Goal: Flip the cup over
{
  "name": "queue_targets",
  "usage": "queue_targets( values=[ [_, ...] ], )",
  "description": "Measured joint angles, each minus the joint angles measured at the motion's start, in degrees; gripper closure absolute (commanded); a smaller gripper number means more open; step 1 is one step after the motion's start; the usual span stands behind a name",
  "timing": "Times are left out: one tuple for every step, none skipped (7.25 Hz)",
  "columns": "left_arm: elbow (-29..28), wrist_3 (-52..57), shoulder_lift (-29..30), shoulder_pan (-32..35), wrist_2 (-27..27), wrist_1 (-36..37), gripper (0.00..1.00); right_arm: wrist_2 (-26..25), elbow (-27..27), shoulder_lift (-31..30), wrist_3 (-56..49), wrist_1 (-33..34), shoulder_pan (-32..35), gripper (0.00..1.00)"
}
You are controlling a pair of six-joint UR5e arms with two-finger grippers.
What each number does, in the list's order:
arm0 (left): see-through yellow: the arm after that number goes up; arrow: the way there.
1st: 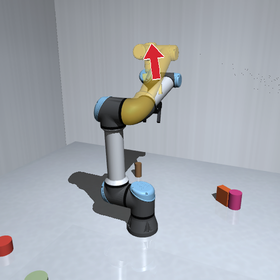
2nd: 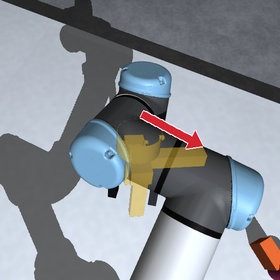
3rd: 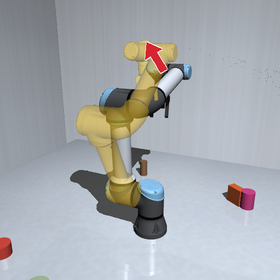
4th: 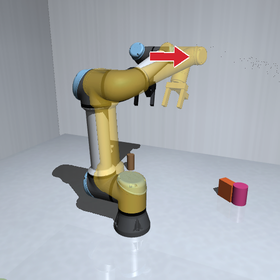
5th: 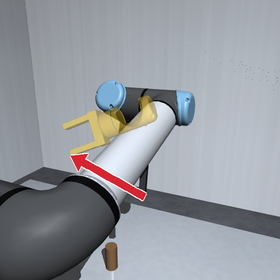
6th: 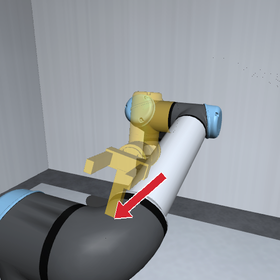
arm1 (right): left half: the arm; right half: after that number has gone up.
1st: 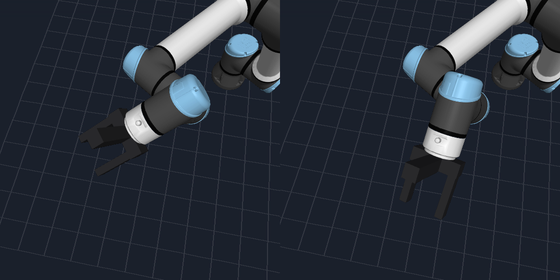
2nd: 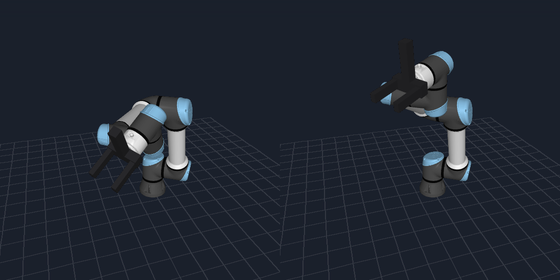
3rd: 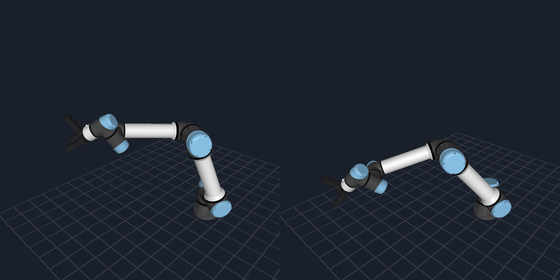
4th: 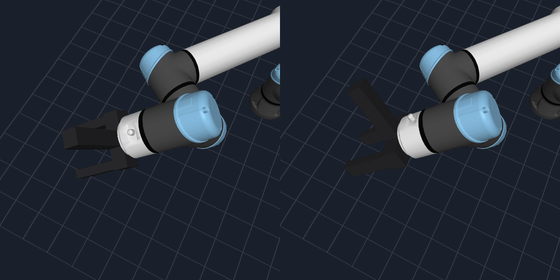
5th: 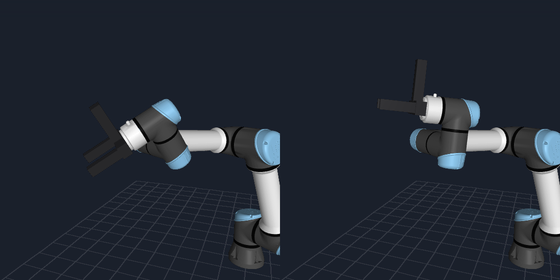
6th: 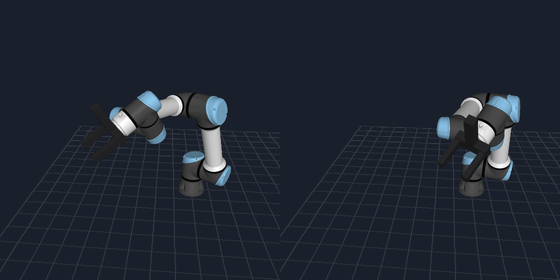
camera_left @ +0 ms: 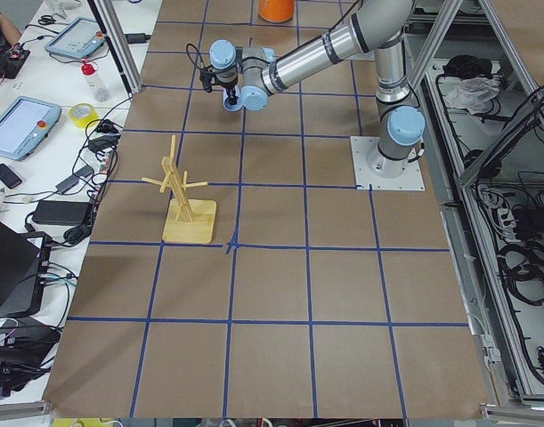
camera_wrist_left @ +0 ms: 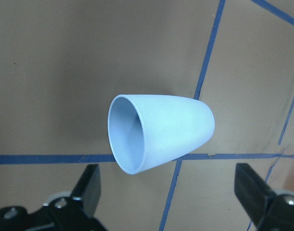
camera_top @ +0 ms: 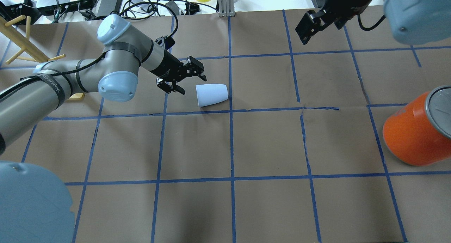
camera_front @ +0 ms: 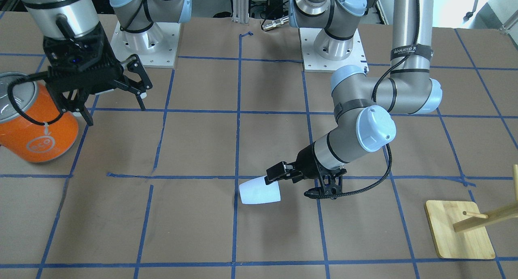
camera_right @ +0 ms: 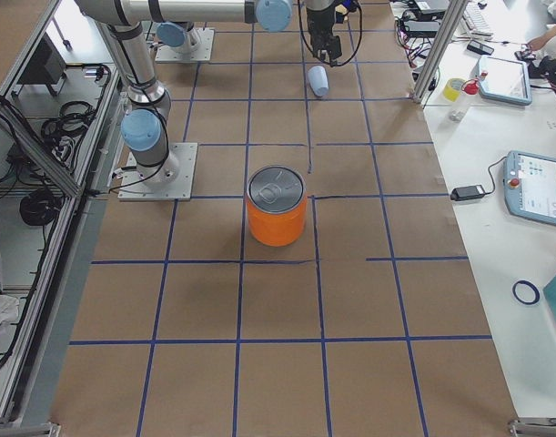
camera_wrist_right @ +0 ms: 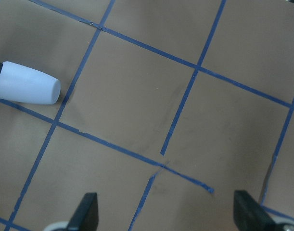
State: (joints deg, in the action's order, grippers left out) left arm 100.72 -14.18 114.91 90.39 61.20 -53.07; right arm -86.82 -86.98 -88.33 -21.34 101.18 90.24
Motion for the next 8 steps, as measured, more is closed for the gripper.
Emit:
queue_targets(
  values=[
    [-0.09, -0.06, 1.33, 0.51, -0.07, 1.01, 0.00, -0.39, 0.23, -1.18, 2.50, -2.48, -0.32, 0.00],
    [-0.21, -0.11, 2.42, 0.86, -0.15, 1.86, 0.01, -0.73, 0.13, -2.00, 5.22, -4.51, -0.52, 0.00],
    [-0.32, -0.13, 3.35, 1.14, -0.55, 2.61, 0.20, -2.15, 0.03, -2.52, 8.04, -6.25, -0.58, 0.00],
    [-0.39, -0.16, 4.21, 1.29, -1.73, 3.38, 0.69, -4.13, 0.10, -2.72, 12.29, -7.36, -0.39, 0.00],
    [-0.44, -0.18, 4.78, 1.33, -2.99, 3.85, 1.00, -4.77, 0.52, -2.89, 17.30, -7.72, -0.22, 0.00],
    [-0.52, -0.08, 5.02, 1.35, -3.56, 4.08, 1.00, -4.31, 0.97, -3.20, 20.38, -8.17, -0.18, 0.00],
    [-0.65, 0.18, 5.06, 1.37, -3.63, 4.16, 1.00, -3.50, 1.19, -3.27, 21.64, -8.54, -0.16, 0.00],
    [-1.25, 0.17, 5.14, 1.37, -3.34, 4.09, 1.00, -3.13, 1.30, -3.27, 21.83, -8.66, -0.21, 0.00]
  ],
)
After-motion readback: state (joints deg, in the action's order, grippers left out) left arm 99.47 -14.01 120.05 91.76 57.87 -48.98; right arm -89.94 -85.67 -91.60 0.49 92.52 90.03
